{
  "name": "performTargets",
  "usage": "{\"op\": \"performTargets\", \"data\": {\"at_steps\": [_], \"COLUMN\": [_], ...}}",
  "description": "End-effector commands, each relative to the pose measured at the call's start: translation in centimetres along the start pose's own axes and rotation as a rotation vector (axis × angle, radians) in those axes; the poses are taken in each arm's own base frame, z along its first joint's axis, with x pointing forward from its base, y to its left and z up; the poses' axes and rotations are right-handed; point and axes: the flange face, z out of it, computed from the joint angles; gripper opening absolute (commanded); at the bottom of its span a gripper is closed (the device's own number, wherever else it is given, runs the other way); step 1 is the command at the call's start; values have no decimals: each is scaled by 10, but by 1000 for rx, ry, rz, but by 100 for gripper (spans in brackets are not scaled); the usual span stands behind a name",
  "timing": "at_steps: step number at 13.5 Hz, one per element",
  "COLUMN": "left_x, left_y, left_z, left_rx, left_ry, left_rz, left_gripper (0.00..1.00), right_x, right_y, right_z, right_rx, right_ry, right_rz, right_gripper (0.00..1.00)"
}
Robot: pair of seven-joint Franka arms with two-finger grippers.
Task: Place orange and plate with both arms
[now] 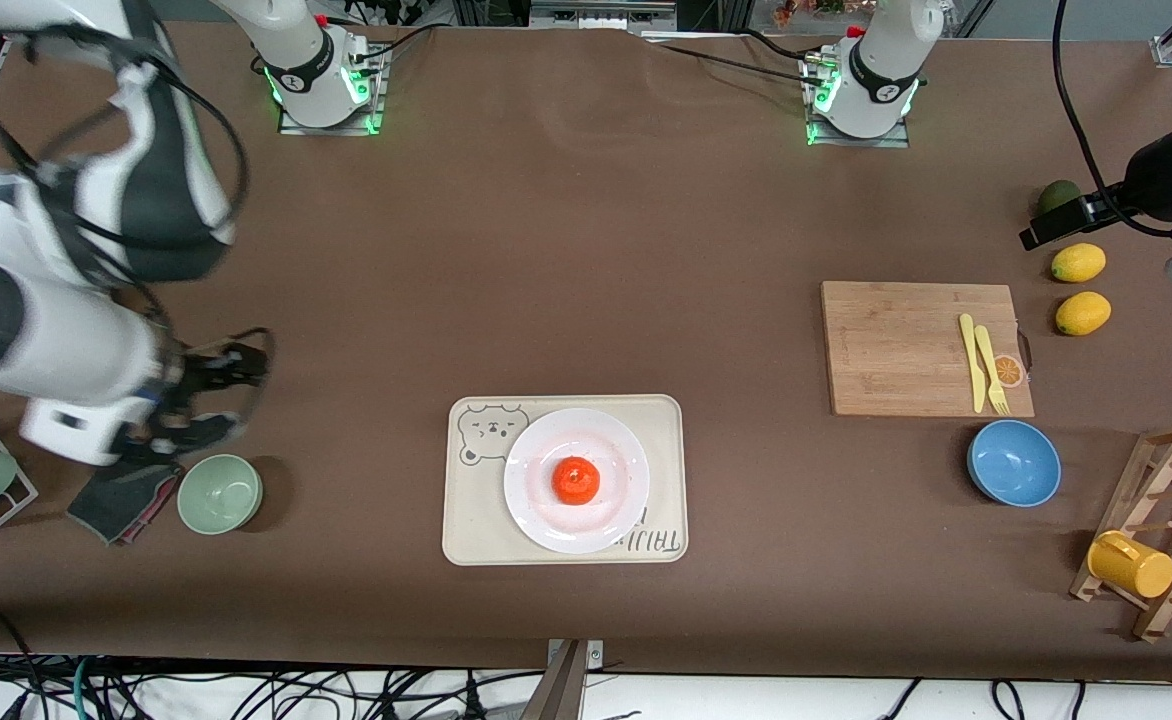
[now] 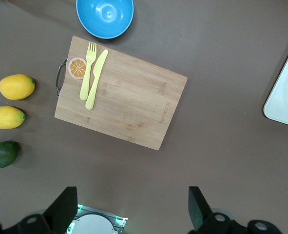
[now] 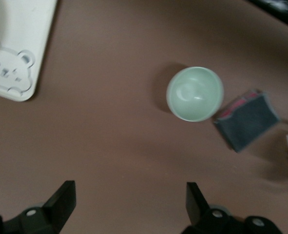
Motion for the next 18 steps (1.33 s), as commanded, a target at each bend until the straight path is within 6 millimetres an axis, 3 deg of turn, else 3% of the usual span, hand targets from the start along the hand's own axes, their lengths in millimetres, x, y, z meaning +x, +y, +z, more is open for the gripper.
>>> {"op": "performTargets", "data": {"at_steps": [1, 3, 6, 7, 11, 14, 18], "left_x": [1, 2, 2, 2, 2, 1, 1], "left_y": [2, 2, 1, 2, 2, 2, 2], "left_z": [-5, -4, -4, -3, -3, -5, -4], "left_rx": [-21, -19, -18, -17, -19, -19, -18], "left_ry": [-2, -2, -2, -5, -4, -3, -6], "left_rz": [20, 18, 16, 19, 10, 12, 12], "left_gripper": [100, 100, 100, 100, 100, 100, 100], "right_x": [-50, -101, -148, -159, -161, -174, -177], "right_y": [19, 24, 28, 29, 40, 41, 52], "right_z": [-9, -1, 8, 2, -29, -52, -56], "right_rx": [52, 146, 152, 147, 115, 128, 135], "right_ry": [-3, -16, 31, 49, 101, 33, 19], "right_rz": [121, 171, 240, 248, 246, 249, 265], "right_gripper": [100, 100, 100, 100, 100, 100, 100]}}
